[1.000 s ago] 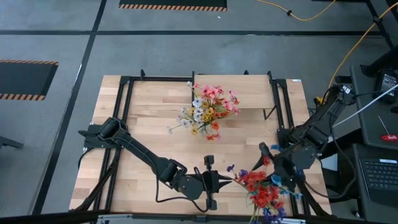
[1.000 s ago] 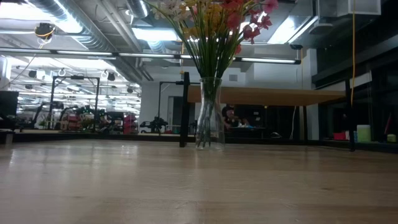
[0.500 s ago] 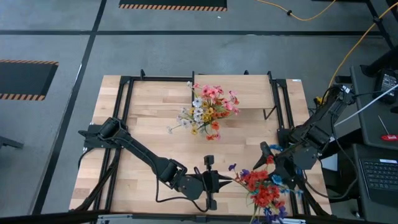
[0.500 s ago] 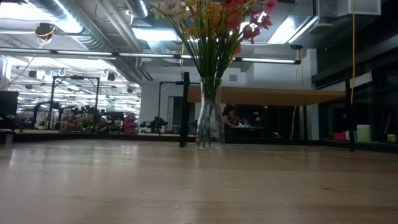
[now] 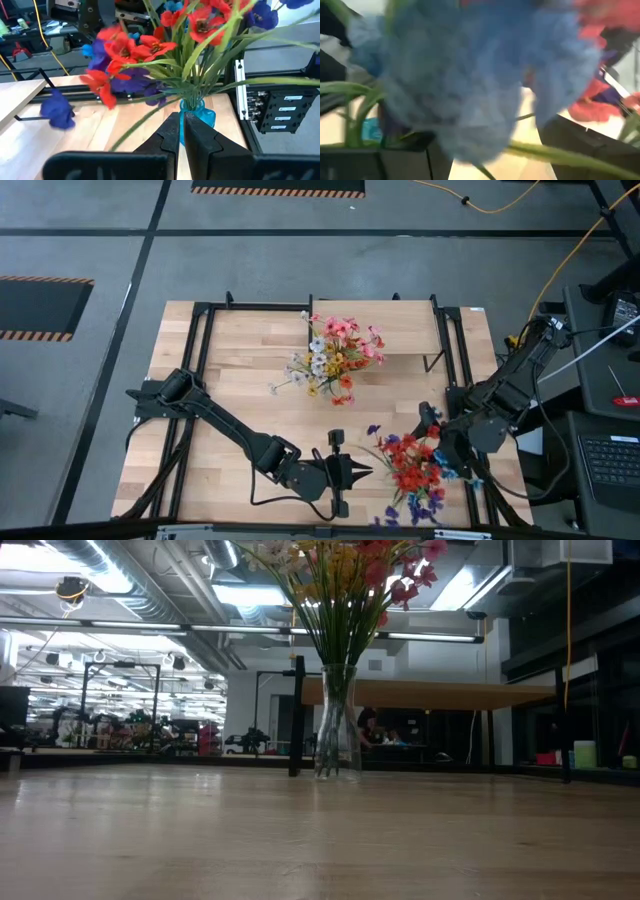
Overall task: Pick and place flowers into a vace then onto a shelf
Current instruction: Put the red flowers into the blue vase
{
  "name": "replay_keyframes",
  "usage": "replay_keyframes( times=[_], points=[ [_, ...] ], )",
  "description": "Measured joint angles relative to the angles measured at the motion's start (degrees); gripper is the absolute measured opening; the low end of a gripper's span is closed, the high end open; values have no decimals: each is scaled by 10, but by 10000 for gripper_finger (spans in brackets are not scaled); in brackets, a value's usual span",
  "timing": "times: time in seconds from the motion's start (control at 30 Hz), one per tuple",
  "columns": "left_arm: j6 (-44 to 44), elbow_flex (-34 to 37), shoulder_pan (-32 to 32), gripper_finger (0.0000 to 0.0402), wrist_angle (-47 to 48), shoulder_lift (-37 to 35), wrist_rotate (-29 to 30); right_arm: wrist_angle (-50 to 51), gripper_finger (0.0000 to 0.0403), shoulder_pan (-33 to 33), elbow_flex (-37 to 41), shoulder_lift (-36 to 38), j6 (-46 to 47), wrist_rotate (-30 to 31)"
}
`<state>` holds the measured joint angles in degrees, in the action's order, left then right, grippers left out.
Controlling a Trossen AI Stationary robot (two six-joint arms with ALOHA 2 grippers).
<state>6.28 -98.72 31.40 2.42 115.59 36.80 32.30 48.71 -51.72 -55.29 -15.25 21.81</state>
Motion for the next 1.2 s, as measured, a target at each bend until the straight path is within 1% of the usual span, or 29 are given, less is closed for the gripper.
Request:
replay_keyframes(
  times=[0.13,0.37,0.6,0.77,1.2],
  points=[
    [0,0,0,17,1,0,0,-18,260,0,0,12,1,-19],
    [0,0,0,17,4,0,0,-22,260,0,0,23,42,-20],
    [0,0,0,17,4,0,0,-47,260,0,-2,25,45,-20],
    [0,0,0,17,4,0,0,-8,260,0,-36,26,45,-19],
    [0,0,0,17,4,0,0,55,260,0,-124,27,47,-19]
  ],
)
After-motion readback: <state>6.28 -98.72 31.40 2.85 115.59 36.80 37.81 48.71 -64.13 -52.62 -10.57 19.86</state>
